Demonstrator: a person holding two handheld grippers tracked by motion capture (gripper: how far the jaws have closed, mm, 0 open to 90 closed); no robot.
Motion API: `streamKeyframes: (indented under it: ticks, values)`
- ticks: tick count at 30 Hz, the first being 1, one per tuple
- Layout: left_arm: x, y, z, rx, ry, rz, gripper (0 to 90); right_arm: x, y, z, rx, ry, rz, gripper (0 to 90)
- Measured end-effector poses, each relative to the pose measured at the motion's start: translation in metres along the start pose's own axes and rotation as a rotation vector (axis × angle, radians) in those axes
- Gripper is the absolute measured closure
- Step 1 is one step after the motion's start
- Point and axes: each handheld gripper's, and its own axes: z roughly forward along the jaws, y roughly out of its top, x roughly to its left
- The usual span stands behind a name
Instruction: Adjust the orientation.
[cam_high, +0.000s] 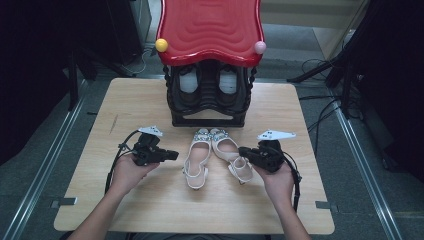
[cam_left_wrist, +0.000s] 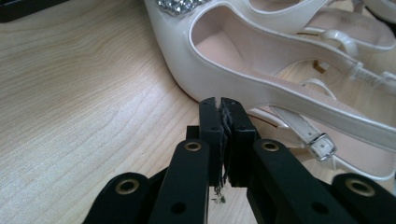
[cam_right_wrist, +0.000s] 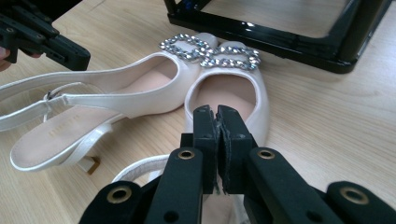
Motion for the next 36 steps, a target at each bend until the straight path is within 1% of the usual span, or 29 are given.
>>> streamKeyframes:
  ticks: [1, 3, 4, 5, 7, 9, 11, 12, 14, 16, 18, 19, 20, 22, 24, 26, 28, 29, 32, 34, 36]
  values:
    - [0.001, 0.0, 0.001, 0.003, 0.004, 0.005, 87.4, -0.001, -0.001, -0.001, -0.004, 0.002, 0.009, 87.6]
    - [0.001, 0.0, 0.001, 0.007, 0.002, 0.003, 87.4, -0.001, -0.001, -0.002, -0.014, 0.01, 0.01, 87.4]
    - [0.001, 0.0, 0.001, 0.004, 0.003, 0.001, 87.4, 0.0, 0.0, -0.003, -0.021, 0.024, 0.014, 86.5]
    - [0.001, 0.0, 0.001, 0.003, 0.0, -0.002, 87.4, 0.001, 0.0, -0.004, -0.028, 0.032, 0.014, 85.4]
    - [0.001, 0.0, 0.002, 0.007, -0.002, 0.0, 87.3, 0.003, 0.001, -0.008, -0.046, 0.033, 0.006, 83.5]
    - [0.001, 0.0, 0.003, 0.01, 0.002, 0.001, 87.1, 0.004, 0.002, -0.013, -0.063, 0.039, 0.006, 83.5]
    - [0.001, 0.001, 0.005, 0.015, -0.001, 0.001, 87.0, 0.003, 0.002, -0.017, -0.068, 0.025, 0.001, 84.5]
    - [0.001, 0.001, 0.006, 0.019, 0.005, 0.003, 87.0, 0.001, 0.001, -0.018, -0.064, 0.016, 0.002, 85.8]
    - [0.001, 0.001, 0.009, 0.024, 0.003, 0.002, 87.0, -0.005, -0.001, -0.017, -0.049, 0.0, 0.008, 89.5]
    - [0.0, 0.001, 0.011, 0.031, -0.005, -0.001, 87.7, -0.01, -0.004, -0.015, -0.023, -0.035, 0.005, 90.0]
    - [0.0, 0.002, 0.014, 0.042, -0.017, 0.006, 88.6, -0.016, -0.007, -0.01, 0.014, -0.074, -0.002, 90.0]
    - [-0.001, 0.002, 0.016, 0.042, -0.014, 0.002, 88.6, -0.019, -0.009, -0.007, 0.033, -0.092, -0.001, 90.0]
    - [0.0, 0.003, 0.018, 0.047, -0.018, 0.001, 88.5, -0.024, -0.01, -0.004, 0.05, -0.099, -0.002, 90.0]
    - [0.001, 0.003, 0.022, 0.055, -0.022, -0.003, 88.5, -0.03, -0.014, 0.003, 0.083, -0.101, 0.016, 90.0]
    - [0.001, 0.004, 0.026, 0.061, -0.021, -0.004, 88.4, -0.033, -0.017, 0.008, 0.112, -0.088, 0.036, 90.0]
    - [0.0, 0.006, 0.029, 0.064, -0.026, -0.001, 88.2, -0.034, -0.019, 0.011, 0.122, -0.07, 0.051, 90.0]
    - [0.0, 0.007, 0.031, 0.067, -0.032, 0.004, 88.0, -0.034, -0.021, 0.014, 0.128, -0.049, 0.054, 90.0]
    - [-0.001, 0.008, 0.033, 0.072, -0.032, 0.004, 87.8, -0.032, -0.021, 0.015, 0.131, -0.043, 0.065, 90.0]
    - [-0.001, 0.008, 0.035, 0.077, -0.032, 0.001, 87.9, -0.03, -0.022, 0.017, 0.126, -0.03, 0.063, 90.0]
    - [0.0, 0.008, 0.034, 0.082, -0.034, 0.004, 87.7, -0.028, -0.022, 0.019, 0.132, -0.026, 0.066, 90.0]
    - [0.0, 0.008, 0.035, 0.08, -0.035, -0.002, 87.4, -0.025, -0.022, 0.022, 0.14, -0.019, 0.06, 90.0]
